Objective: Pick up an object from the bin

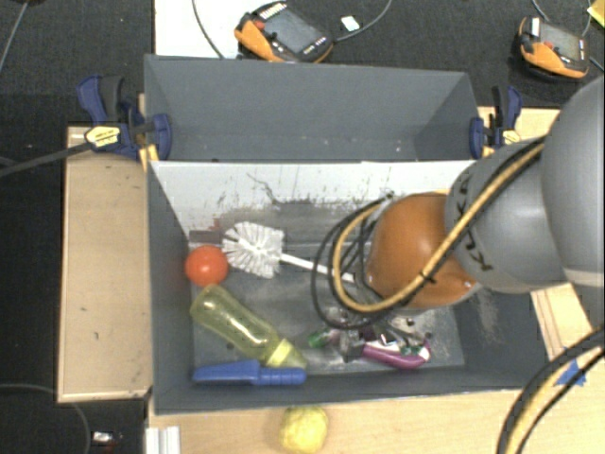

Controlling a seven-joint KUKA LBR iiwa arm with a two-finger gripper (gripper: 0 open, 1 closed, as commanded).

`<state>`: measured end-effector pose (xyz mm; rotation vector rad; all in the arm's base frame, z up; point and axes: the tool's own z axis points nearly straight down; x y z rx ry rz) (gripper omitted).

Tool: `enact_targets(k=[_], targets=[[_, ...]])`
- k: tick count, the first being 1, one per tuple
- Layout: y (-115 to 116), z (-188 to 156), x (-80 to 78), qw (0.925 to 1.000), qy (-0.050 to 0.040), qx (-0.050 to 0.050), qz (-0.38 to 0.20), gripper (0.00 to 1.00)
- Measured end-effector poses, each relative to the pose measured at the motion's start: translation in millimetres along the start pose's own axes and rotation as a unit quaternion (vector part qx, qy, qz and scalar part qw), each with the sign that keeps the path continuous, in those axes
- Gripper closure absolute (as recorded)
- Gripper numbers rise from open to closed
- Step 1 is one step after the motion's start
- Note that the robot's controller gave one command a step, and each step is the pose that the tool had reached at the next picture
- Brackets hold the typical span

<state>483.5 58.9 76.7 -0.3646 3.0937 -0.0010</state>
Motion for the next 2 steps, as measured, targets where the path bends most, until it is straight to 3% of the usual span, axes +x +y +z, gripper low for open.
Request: enact_targets(k=[1,2], targets=[[-2,5,-5.8,1.0,-0.0022,-0.001,0.009,1.0],[-11,-123,-2.7,1.0,0.0003,0.0,0.01,1.0]])
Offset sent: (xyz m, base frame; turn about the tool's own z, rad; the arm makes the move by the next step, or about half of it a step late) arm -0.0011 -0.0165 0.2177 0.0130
